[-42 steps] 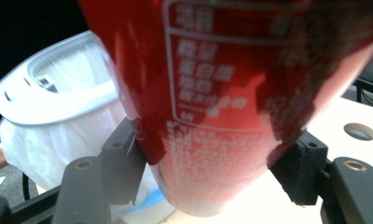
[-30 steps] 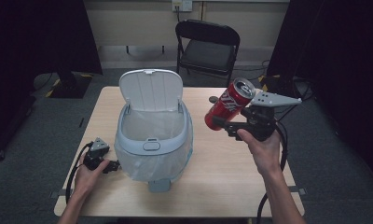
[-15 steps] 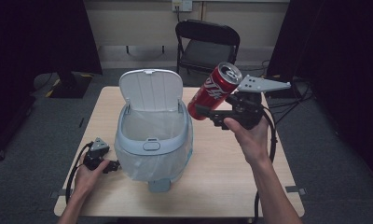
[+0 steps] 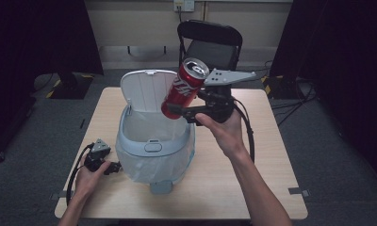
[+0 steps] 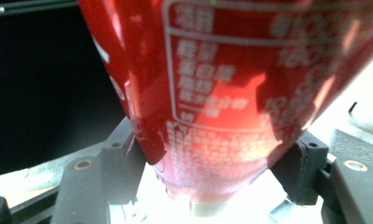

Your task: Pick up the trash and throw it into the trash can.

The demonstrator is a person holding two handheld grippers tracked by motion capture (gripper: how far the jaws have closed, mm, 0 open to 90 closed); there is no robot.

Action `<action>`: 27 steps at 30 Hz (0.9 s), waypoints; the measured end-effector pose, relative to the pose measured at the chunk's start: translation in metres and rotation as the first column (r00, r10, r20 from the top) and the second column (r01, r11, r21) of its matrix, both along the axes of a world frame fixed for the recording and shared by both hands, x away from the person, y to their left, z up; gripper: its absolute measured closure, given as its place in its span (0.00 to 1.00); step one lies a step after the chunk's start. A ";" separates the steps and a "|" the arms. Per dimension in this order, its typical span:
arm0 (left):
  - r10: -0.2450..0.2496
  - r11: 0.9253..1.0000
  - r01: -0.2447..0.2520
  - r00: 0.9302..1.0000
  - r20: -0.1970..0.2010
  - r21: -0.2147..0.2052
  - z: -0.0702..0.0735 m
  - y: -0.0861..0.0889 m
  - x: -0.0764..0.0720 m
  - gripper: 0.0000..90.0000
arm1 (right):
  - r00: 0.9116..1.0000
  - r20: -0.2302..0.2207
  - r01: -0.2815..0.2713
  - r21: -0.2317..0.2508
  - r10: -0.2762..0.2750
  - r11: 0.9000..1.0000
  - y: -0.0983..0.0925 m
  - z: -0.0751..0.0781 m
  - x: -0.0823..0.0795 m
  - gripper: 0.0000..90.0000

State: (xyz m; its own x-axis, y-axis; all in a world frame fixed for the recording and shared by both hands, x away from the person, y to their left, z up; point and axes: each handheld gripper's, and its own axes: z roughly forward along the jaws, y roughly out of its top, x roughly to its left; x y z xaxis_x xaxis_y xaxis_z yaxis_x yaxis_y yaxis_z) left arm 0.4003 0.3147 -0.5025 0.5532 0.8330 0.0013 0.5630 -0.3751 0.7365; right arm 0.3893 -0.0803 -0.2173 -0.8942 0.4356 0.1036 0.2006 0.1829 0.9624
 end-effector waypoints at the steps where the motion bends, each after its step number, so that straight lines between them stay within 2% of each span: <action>1: -0.001 1.000 0.001 1.000 0.000 -0.001 0.000 0.000 0.000 0.13 | 1.000 -0.002 -0.006 -0.007 0.006 1.000 0.004 -0.001 0.001 0.37; 7: 0.000 1.000 0.000 1.000 0.000 0.000 0.000 0.000 0.000 0.13 | 1.000 -0.019 -0.021 -0.070 0.020 0.997 0.028 -0.016 0.009 0.37; 11: 0.000 1.000 0.000 1.000 0.000 0.000 0.000 0.000 0.000 0.13 | 0.999 -0.046 -0.023 -0.113 0.018 0.993 0.036 -0.026 0.015 0.37; 18: 0.000 1.000 0.000 1.000 0.000 0.001 0.000 0.000 0.000 0.13 | 0.998 -0.065 -0.021 -0.197 0.008 0.980 0.047 -0.038 0.021 0.32; 25: 0.000 1.000 0.000 1.000 0.000 0.000 0.000 0.000 0.000 0.13 | 0.998 -0.056 -0.014 -0.198 0.003 0.980 0.051 -0.043 0.023 0.25; 27: -0.001 1.000 0.001 1.000 0.001 0.000 0.000 0.000 0.000 0.13 | 0.998 -0.058 -0.014 -0.193 0.003 0.981 0.051 -0.044 0.024 0.29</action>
State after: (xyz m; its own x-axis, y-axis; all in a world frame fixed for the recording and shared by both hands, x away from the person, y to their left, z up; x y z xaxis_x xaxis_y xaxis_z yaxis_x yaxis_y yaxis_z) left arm 0.4004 0.3147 -0.5025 0.5542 0.8324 0.0015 0.5621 -0.3756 0.7368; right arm 0.4130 -0.0295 -0.2609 -0.8929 0.4450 0.0690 0.2518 0.3662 0.8958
